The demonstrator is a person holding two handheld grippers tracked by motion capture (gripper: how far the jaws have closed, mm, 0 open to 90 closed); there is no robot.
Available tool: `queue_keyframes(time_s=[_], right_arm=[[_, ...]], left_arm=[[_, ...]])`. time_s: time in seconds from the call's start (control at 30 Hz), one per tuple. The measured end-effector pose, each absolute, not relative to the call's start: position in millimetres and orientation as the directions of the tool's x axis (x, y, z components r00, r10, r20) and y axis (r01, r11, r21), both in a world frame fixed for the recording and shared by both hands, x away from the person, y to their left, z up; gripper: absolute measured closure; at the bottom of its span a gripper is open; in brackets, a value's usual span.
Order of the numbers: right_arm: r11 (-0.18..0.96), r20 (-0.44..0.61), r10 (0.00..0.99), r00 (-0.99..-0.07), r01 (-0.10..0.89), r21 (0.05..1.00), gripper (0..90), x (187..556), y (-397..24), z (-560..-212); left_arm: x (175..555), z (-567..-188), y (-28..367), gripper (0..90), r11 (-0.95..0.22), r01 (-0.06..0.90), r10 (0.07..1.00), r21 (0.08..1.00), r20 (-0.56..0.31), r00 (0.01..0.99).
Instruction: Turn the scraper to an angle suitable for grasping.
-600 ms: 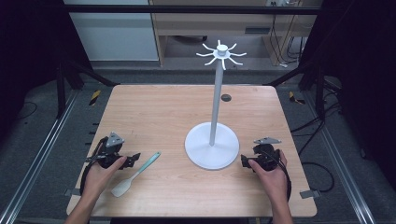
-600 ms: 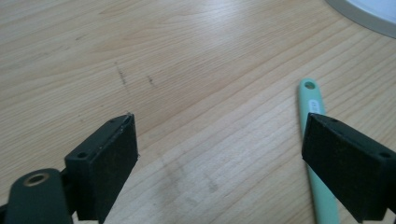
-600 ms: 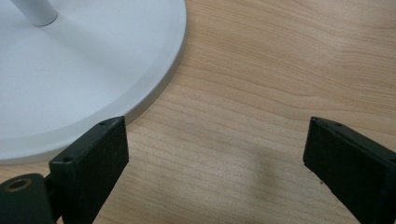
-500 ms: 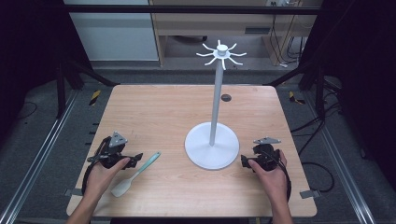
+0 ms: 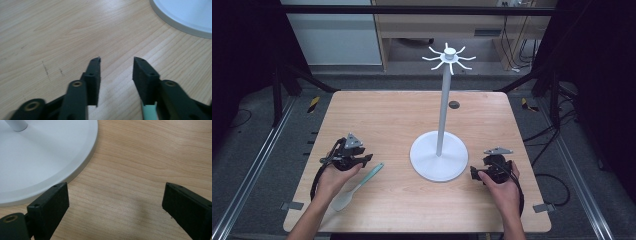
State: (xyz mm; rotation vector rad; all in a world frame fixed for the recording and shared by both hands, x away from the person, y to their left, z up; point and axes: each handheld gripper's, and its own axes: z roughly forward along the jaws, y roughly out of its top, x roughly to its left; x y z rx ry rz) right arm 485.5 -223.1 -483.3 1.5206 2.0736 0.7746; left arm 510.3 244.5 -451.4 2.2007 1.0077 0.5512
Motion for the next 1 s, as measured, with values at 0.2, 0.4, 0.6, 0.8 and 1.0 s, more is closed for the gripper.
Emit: queue_keyframes(time_s=[0.2,0.4,0.6,0.8,1.0], right_arm=[[0.242,-0.033,0.954,-0.298,0.699,0.674,8.0,486,-222,-482],[0.248,-0.034,0.952,-0.305,0.699,0.671,8.1,487,-221,-483],[0.246,-0.030,0.952,-0.305,0.702,0.668,8.1,486,-220,-483],[0.252,-0.035,0.951,-0.308,0.702,0.666,8.2,487,-220,-483],[0.253,-0.035,0.950,-0.309,0.702,0.665,8.2,487,-220,-484]], left_arm=[[503,-460,247,81.4,-0.494,0.533,0.787,0.687,0.093,0.610],[503,-465,235,89.7,-0.535,0.535,0.761,0.654,0.097,0.641],[507,-474,230,90.0,-0.552,0.555,0.757,0.622,0.095,0.647],[509,-479,228,90.0,-0.565,0.560,0.748,0.605,0.091,0.657],[509,-482,225,90.0,-0.581,0.560,0.738,0.591,0.091,0.669]])
